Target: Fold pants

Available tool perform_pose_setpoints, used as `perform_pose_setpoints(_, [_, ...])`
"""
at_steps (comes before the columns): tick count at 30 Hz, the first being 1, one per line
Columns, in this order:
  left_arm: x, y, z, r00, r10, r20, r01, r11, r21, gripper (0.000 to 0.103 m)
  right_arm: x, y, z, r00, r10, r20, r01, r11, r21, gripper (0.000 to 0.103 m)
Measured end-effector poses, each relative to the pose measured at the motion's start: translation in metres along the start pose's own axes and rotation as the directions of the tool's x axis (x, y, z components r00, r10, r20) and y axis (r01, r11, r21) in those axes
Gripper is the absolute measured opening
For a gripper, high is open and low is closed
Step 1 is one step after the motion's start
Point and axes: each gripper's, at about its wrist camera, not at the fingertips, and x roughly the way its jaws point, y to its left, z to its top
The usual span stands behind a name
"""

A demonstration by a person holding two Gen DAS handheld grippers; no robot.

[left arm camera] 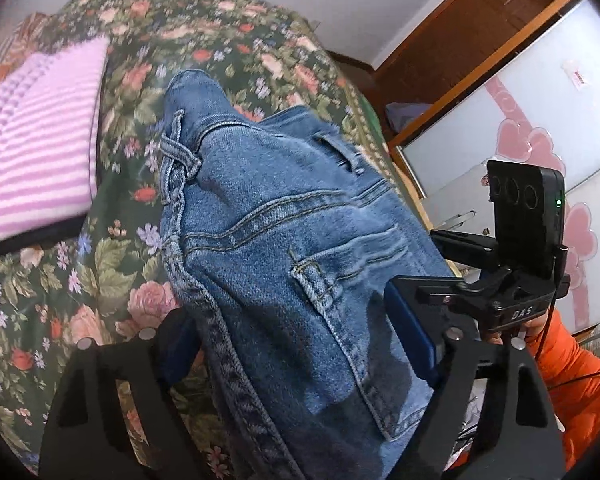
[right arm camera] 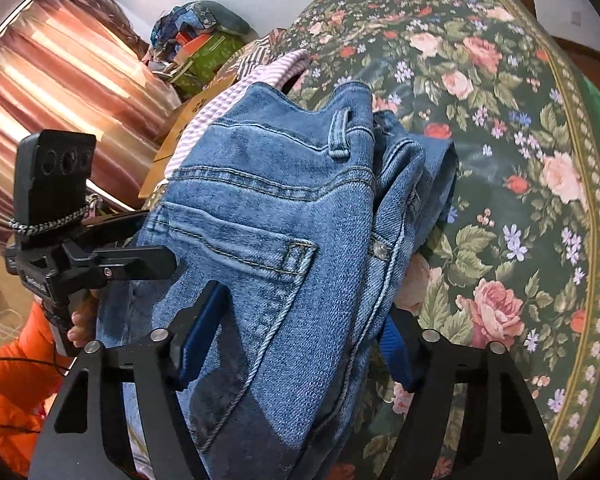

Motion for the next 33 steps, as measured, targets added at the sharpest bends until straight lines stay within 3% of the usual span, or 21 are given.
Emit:
perform_pose_setpoints(16, [-0.08, -0.004, 0.004, 0.988, 0.041, 0.148, -0.047, 0.998, 0.041, 0.079, -0.021, 0.051, 0.035, 0.996, -0.013, 0.088, 0.025, 0.99, -0.137, 0.057])
perform_pose_setpoints(22, [-0.117, 0.013, 0.013, 0.973, 0.08, 0.215, -0.09, 0.995, 0.035, 0.078, -0.014, 0.075, 0.061, 0.996, -0.003, 0.089, 0.021, 0.979, -0.203, 0.057])
perform_pose_setpoints(33, [-0.173, 0.071, 0.059, 0.946, 0.139, 0.294, -0.156, 0.987, 0.038, 0.078, 0.021, 0.121, 0.128, 0.992, 0.019, 0.126, 0.021, 0.953, -0.303, 0.057])
